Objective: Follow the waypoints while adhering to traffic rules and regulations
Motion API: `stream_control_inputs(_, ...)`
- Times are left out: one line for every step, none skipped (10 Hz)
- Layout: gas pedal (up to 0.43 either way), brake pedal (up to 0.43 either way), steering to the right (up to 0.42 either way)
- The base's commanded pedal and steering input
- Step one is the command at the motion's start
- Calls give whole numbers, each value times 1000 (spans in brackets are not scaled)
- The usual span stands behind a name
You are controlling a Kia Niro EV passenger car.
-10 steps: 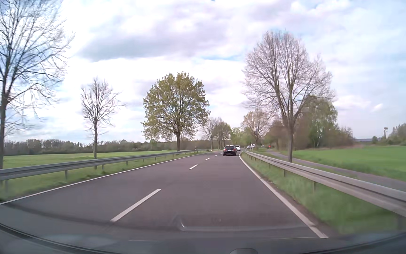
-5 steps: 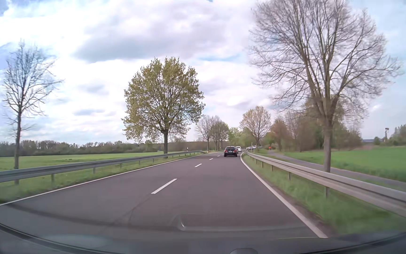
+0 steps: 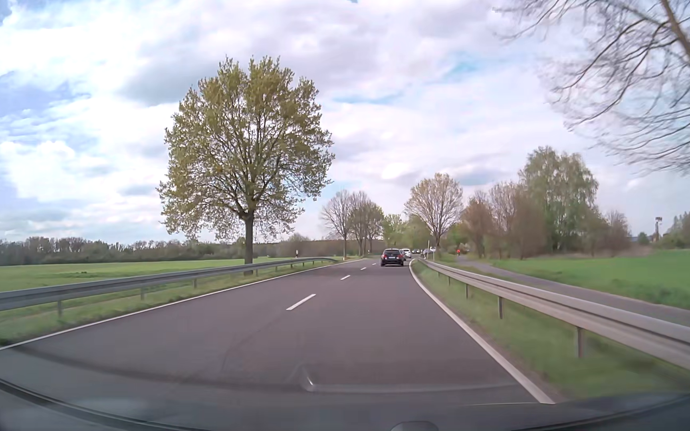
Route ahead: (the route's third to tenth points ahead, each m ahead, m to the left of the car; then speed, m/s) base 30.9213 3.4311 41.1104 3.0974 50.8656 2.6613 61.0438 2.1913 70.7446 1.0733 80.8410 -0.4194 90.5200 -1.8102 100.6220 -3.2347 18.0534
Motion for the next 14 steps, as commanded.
stream_control_inputs(130,0,6)
stream_control_inputs(130,0,6)
stream_control_inputs(130,0,7)
stream_control_inputs(130,0,7)
stream_control_inputs(130,0,7)
stream_control_inputs(130,0,7)
stream_control_inputs(130,0,7)
stream_control_inputs(130,0,7)
stream_control_inputs(130,0,7)
stream_control_inputs(130,0,7)
stream_control_inputs(130,0,7)
stream_control_inputs(130,0,7)
stream_control_inputs(130,0,7)
stream_control_inputs(130,0,7)
